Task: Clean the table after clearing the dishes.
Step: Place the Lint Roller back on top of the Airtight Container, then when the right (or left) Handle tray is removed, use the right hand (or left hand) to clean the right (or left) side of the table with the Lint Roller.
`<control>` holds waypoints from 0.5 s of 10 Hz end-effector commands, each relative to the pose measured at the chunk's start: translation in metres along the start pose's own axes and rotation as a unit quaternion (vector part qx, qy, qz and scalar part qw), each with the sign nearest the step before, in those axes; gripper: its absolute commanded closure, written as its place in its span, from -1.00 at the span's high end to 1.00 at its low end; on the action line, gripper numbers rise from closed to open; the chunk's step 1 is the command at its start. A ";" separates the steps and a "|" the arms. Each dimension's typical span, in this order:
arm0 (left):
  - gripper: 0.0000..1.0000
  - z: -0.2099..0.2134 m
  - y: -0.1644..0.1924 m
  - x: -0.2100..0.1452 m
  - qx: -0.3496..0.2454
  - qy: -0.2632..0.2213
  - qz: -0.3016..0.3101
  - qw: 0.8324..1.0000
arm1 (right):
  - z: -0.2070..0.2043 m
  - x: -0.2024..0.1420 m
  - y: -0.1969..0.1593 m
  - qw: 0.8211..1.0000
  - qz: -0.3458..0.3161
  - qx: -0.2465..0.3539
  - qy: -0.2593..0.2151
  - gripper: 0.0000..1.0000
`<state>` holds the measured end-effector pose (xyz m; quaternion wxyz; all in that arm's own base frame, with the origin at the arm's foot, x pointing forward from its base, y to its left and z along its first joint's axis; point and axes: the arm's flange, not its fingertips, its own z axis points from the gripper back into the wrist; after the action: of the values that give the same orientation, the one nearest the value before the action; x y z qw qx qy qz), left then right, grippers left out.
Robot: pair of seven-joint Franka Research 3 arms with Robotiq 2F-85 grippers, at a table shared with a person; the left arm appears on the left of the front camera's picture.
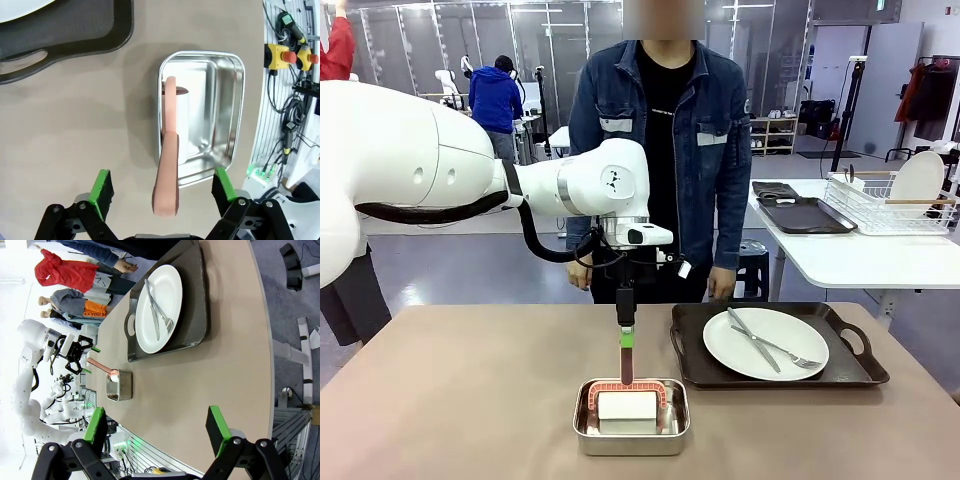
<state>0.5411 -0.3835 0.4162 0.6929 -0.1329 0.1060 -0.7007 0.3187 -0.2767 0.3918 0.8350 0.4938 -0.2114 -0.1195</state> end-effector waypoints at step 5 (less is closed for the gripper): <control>1.00 0.002 -0.001 0.000 0.002 0.000 -0.001 1.000 | 0.001 -0.001 0.002 1.000 0.002 0.005 -0.002 1.00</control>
<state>0.5411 -0.3836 0.4162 0.6928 -0.1329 0.1060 -0.7008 0.3187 -0.2767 0.3918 0.8350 0.4938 -0.2114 -0.1195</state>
